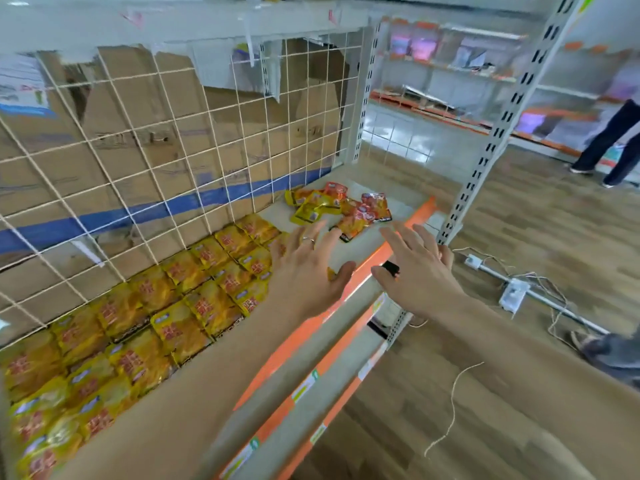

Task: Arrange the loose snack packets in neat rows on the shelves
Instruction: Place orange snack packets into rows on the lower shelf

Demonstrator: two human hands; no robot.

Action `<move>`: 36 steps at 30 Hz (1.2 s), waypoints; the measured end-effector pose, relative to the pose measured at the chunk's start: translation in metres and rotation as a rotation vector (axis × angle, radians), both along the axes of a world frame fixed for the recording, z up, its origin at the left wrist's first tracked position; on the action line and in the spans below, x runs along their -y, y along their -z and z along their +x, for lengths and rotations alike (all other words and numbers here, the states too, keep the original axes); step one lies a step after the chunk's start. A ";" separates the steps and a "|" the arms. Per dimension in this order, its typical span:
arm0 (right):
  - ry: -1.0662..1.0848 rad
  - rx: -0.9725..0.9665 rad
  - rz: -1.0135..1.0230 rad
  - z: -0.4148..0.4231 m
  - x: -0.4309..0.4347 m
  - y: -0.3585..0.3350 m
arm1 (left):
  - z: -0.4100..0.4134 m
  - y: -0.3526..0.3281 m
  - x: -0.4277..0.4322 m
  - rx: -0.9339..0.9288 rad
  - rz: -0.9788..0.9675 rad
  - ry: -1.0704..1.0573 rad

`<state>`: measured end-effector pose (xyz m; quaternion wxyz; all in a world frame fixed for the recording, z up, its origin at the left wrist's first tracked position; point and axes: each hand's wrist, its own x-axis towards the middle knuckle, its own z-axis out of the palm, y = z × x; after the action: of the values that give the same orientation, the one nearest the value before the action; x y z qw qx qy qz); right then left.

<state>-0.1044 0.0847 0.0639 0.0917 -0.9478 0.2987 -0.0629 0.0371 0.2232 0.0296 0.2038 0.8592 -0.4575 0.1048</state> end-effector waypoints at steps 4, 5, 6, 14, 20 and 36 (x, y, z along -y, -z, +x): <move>0.016 -0.006 0.006 0.015 0.025 0.007 | 0.018 0.003 0.027 -0.020 0.028 0.035; 0.016 -0.013 0.013 0.019 0.032 0.009 | 0.022 0.005 0.034 -0.040 0.041 0.034; 0.017 -0.023 0.017 0.023 0.040 0.011 | 0.025 0.006 0.040 -0.051 0.052 0.031; -0.020 -0.096 0.084 0.075 0.113 0.030 | 0.066 0.025 0.110 -0.104 0.135 -0.012; -0.027 -0.116 0.139 0.122 0.176 0.045 | 0.094 0.047 0.175 -0.190 0.261 -0.100; 0.244 -0.046 0.578 0.187 0.249 0.067 | 0.116 0.053 0.227 -0.731 0.117 -0.283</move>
<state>0.0831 -0.1638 -0.0031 0.3422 -0.8409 0.4178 0.0356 0.1529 -0.0040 -0.0238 0.2877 0.9046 -0.2368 -0.2072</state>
